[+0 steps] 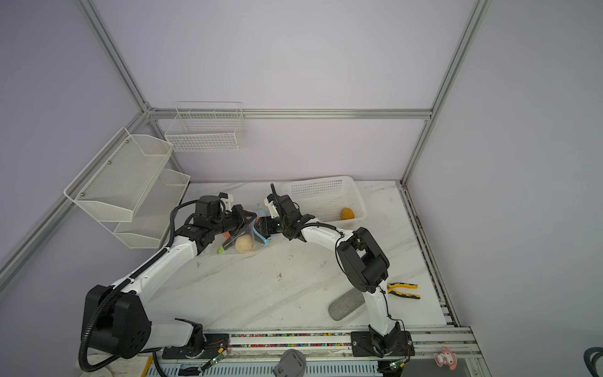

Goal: Place the food in the zip-top bag and seal the zipper
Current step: 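Lower the dark eggplant into the bag and open the right gripper, then raise the right gripper out of the bag and move over the basket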

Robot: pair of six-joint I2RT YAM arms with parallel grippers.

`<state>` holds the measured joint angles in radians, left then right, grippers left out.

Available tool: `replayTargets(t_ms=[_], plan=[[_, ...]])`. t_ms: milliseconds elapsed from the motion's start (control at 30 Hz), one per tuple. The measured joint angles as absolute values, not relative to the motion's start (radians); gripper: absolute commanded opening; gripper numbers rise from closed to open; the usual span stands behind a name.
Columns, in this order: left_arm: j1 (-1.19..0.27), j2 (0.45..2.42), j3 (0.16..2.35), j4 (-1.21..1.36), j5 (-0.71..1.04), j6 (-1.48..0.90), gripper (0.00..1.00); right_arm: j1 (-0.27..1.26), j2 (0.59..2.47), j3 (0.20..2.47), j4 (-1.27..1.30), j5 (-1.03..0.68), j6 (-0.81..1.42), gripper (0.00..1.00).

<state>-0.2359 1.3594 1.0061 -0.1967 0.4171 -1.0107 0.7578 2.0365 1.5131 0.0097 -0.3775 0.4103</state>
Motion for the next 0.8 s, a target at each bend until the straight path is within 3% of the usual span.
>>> replayTargets(t_ms=[533,800], plan=[[-0.236,1.359,1.006,-0.196,0.417,-1.010,0.00,0.758,2.025,1.520,0.004,-0.376,0.410,0.67],[-0.236,1.359,1.006,-0.194,0.417,-1.011,0.00,0.759,1.881,1.479,-0.057,-0.328,0.410,0.67]])
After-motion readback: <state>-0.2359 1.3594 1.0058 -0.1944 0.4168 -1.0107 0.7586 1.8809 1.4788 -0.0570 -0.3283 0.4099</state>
